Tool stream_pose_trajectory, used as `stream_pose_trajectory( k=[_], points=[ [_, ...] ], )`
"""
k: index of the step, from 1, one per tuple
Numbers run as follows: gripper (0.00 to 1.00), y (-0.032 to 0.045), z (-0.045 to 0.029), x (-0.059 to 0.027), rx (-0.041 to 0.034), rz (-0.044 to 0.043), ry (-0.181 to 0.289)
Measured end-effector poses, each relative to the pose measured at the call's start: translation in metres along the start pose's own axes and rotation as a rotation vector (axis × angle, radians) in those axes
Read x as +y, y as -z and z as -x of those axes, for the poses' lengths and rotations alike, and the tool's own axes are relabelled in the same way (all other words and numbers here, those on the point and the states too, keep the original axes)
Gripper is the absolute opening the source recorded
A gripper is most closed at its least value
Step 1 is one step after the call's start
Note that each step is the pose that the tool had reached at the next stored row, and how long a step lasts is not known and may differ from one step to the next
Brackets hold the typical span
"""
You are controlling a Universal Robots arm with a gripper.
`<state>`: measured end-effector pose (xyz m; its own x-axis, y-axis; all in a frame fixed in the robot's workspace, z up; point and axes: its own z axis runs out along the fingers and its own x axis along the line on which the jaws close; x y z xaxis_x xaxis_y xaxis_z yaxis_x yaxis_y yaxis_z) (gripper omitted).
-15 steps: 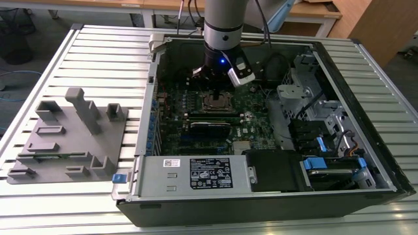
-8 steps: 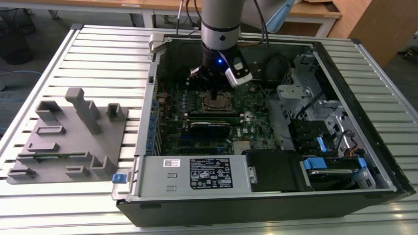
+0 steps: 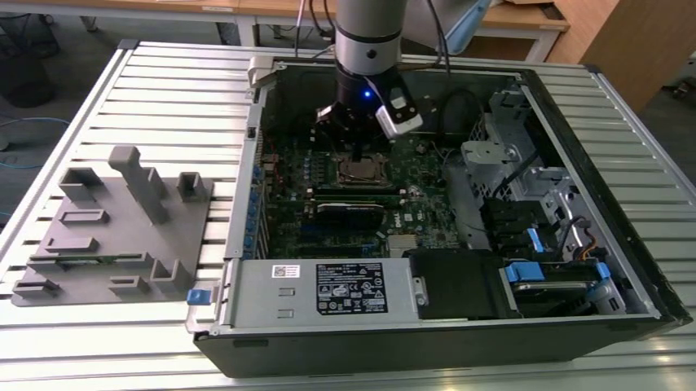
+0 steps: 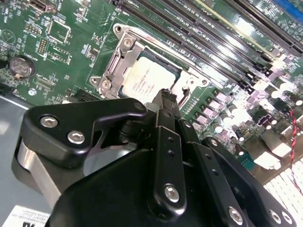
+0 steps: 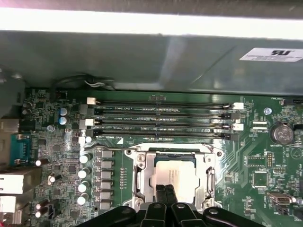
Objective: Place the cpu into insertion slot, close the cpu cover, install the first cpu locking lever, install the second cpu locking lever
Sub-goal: 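Install the first cpu locking lever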
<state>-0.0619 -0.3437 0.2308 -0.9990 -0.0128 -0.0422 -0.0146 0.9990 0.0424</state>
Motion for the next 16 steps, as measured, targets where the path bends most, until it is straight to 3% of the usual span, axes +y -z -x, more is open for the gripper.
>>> stream_pose_trajectory(
  k=[8, 16],
  points=[
    [0.11, 0.0044, -0.0012, 0.0003, -0.0004, 0.0, 0.0],
    [0.11, 0.0046, -0.0172, 0.0012, -0.0047, 0.0, 0.0]
  ],
)
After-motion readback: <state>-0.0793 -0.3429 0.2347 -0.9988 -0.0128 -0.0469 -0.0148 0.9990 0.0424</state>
